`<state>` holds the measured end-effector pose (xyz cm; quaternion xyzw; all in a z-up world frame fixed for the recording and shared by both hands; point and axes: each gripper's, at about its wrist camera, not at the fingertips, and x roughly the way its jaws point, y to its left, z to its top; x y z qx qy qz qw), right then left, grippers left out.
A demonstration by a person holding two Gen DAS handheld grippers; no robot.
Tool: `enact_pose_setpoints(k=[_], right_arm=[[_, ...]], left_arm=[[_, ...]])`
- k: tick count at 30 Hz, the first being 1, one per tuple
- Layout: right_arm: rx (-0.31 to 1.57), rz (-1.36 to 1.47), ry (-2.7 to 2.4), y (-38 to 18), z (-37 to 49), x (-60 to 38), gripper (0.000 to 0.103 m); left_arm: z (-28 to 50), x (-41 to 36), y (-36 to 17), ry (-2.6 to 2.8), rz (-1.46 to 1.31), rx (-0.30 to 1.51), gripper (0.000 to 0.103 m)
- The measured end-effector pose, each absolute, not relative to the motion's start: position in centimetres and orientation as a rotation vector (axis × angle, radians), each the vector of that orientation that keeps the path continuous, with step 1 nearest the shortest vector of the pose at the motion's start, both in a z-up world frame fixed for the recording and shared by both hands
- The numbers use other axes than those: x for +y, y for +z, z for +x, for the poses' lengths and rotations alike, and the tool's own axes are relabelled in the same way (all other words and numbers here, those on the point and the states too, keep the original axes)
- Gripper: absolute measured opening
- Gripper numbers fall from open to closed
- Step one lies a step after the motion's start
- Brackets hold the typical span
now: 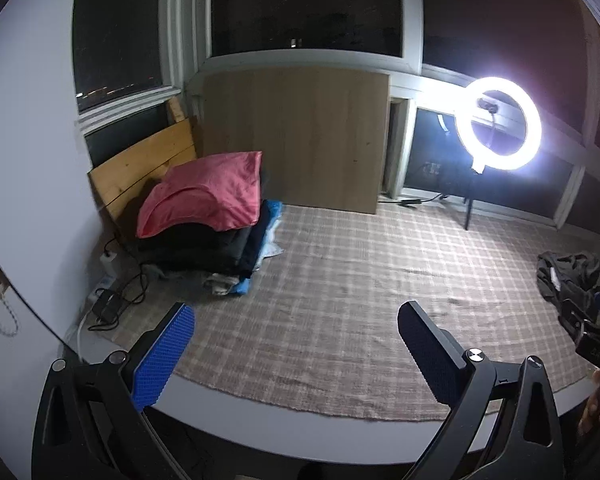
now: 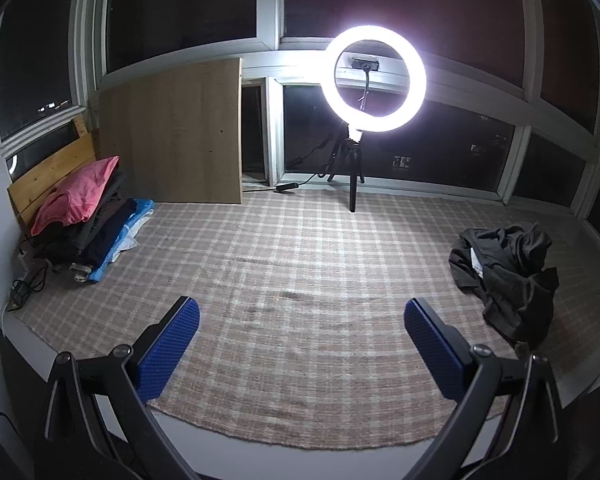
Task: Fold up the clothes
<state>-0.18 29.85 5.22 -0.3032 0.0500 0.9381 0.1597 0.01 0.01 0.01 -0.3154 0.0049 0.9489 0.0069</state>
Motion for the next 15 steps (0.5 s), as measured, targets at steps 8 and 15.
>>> enact_pose_setpoints(k=[8, 15], right_arm=[[0.125, -0.861, 2.667, 4.4, -0.6, 29.7, 0.103], [0.142, -0.872, 2.634, 4.2, -2.2, 29.6, 0.103]], left_arm=[[-1.1, -1.5, -0.9, 2.947, -1.025, -0.001, 0.102], [-4.0, -0.6, -0.8, 2.945, -1.028, 0.028, 0.102]])
